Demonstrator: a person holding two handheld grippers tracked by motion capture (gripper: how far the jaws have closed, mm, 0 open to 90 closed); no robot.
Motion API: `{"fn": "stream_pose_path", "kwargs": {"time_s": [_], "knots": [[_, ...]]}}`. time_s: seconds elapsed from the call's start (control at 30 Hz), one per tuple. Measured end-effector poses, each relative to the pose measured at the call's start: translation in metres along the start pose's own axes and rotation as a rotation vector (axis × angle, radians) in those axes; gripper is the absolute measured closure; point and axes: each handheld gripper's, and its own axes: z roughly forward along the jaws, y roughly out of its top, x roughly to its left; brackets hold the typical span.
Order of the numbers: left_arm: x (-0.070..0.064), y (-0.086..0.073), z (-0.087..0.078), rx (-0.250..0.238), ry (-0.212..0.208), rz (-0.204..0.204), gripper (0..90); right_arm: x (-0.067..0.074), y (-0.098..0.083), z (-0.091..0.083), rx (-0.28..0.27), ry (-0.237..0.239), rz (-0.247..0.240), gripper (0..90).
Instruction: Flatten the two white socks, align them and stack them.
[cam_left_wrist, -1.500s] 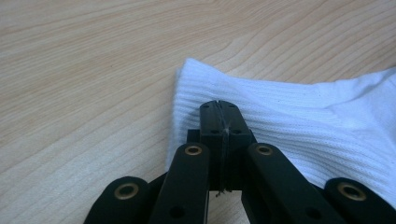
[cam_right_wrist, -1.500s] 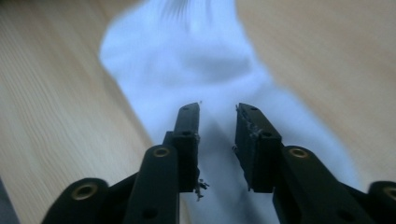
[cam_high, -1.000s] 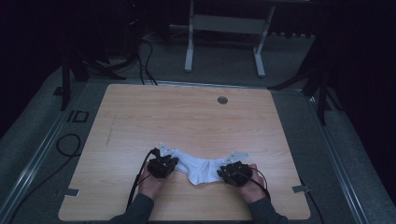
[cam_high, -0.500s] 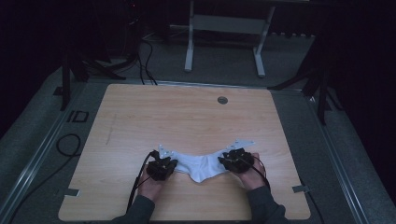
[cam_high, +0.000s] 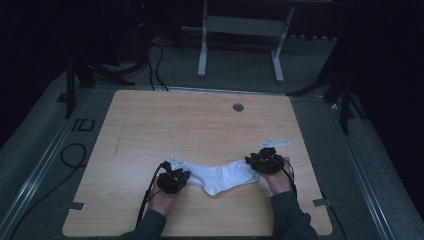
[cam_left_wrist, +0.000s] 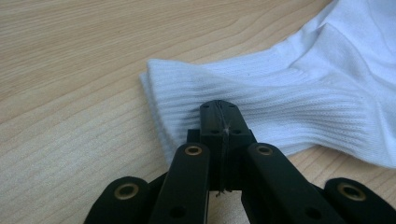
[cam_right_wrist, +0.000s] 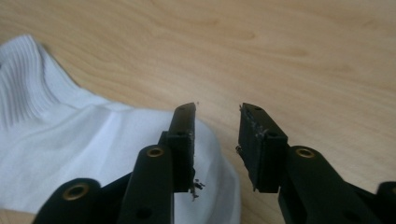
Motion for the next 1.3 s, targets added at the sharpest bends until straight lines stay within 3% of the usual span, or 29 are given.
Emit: {"fn": "stream_pose_path", "kwargs": {"time_s": [0.07, 0.17, 0.2, 0.4, 0.6, 0.73, 0.87, 1.03, 1.1, 1.3], "knots": [[0.000, 0.000, 0.000, 0.000, 0.001, 0.000, 89.7, 0.000, -0.001, 0.006, 0.034, 0.018, -0.004, 63.3], [0.000, 0.000, 0.000, -0.001, 0.002, 0.001, 89.7, 0.001, -0.004, 0.013, 0.067, -0.008, -0.022, 85.1], [0.000, 0.000, 0.000, -0.001, 0.002, 0.003, 89.7, 0.001, -0.004, 0.013, 0.064, -0.012, -0.022, 87.8], [0.000, 0.000, 0.000, 0.002, 0.000, 0.001, 89.7, 0.000, -0.001, -0.009, -0.004, -0.059, -0.029, 88.2], [-0.001, 0.000, 0.000, 0.003, 0.002, 0.001, 89.8, -0.007, 0.000, -0.030, -0.039, -0.069, -0.025, 88.2], [-0.001, -0.001, 0.000, 0.003, 0.000, 0.001, 89.7, -0.009, -0.001, -0.035, -0.045, -0.062, -0.019, 88.1], [-0.001, -0.001, 0.000, 0.003, -0.002, -0.005, 89.7, -0.008, -0.004, -0.028, -0.019, -0.051, -0.017, 87.9], [-0.001, -0.001, 0.000, -0.002, 0.001, -0.010, 89.6, -0.011, -0.011, -0.016, -0.005, -0.022, 0.018, 75.3], [-0.001, -0.001, 0.000, -0.004, -0.003, -0.014, 89.4, -0.012, -0.012, -0.016, -0.024, -0.023, 0.039, 67.6], [0.000, -0.001, -0.002, -0.020, -0.039, -0.025, 82.4, -0.015, -0.011, -0.026, -0.067, -0.036, 0.056, 57.3]]}}
